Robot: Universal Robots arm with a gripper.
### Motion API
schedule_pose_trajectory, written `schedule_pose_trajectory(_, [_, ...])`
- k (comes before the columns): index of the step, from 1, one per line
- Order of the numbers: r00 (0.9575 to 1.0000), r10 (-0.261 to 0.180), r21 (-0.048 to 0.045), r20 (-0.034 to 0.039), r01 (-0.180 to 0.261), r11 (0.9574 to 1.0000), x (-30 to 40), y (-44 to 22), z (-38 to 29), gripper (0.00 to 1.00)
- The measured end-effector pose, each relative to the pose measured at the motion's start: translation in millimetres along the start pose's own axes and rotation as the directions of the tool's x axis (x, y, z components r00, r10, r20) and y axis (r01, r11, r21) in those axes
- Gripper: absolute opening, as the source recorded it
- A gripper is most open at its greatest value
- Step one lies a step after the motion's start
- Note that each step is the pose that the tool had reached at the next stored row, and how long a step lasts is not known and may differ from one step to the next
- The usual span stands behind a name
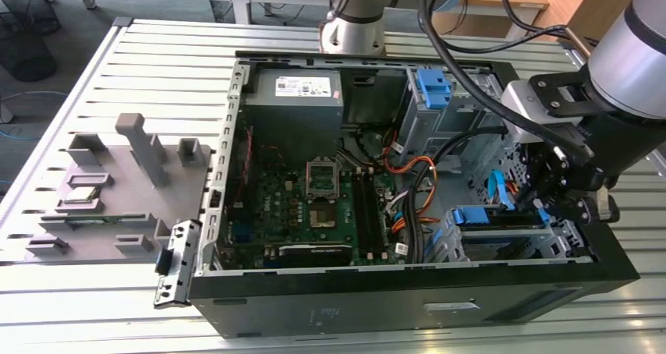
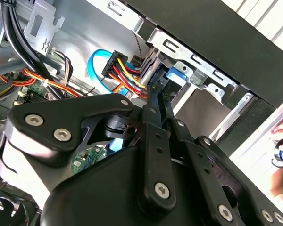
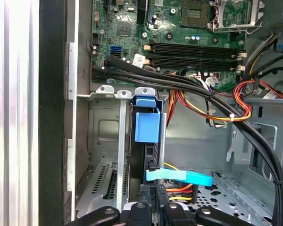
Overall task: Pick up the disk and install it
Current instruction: 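Insert the second disk wire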
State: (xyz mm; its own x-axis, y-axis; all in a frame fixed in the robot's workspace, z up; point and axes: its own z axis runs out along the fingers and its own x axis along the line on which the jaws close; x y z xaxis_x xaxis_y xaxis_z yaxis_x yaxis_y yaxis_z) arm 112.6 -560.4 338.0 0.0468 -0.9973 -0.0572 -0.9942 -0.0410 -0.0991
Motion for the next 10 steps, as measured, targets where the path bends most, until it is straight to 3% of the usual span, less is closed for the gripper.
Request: schedule_pose_trajectory(10, [1.0000,0.004,0.0002,-0.0005,-0.004,1.0000,0.2,0.2,1.1,0.17])
